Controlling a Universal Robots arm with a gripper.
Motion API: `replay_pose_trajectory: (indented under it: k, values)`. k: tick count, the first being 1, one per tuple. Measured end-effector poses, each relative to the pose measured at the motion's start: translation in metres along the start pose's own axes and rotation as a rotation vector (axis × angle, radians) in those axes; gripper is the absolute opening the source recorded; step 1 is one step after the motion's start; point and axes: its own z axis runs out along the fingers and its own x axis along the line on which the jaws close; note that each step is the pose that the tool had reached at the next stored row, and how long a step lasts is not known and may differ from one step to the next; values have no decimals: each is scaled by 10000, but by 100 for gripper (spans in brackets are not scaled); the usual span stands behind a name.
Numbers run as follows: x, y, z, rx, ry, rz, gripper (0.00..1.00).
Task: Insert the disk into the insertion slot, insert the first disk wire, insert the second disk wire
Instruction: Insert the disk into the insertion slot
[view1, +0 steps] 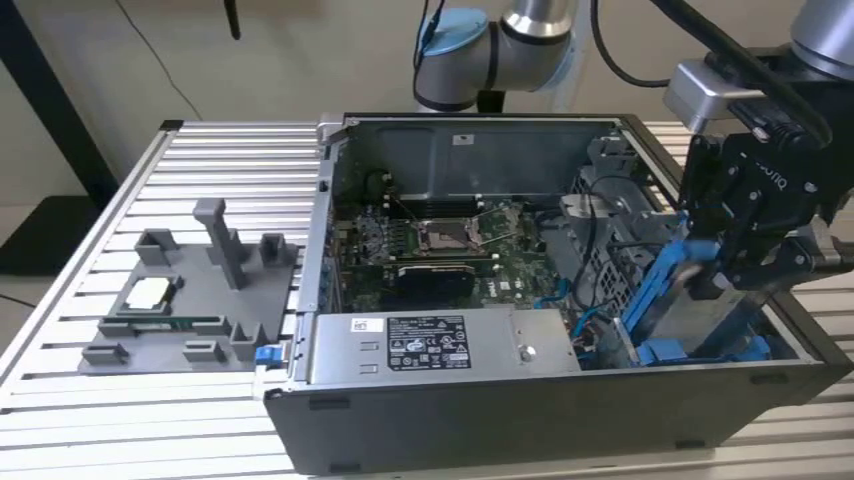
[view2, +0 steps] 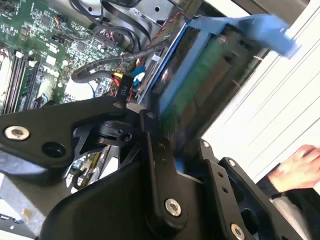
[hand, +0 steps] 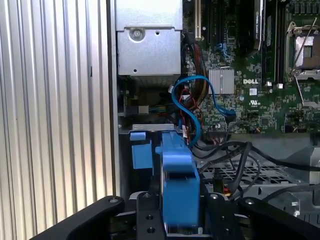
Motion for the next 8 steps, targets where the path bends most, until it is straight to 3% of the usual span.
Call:
replay_pose_trajectory:
  k: [1,2,4,8]
  values:
    - [0,0,-1,-1,0,0,34]
    - [-1,0,-11,-3,-2,1,41]
    - [-6,3,-53,-3,-14,11,41]
    - [-43,9,-88,-6,-141,12,41]
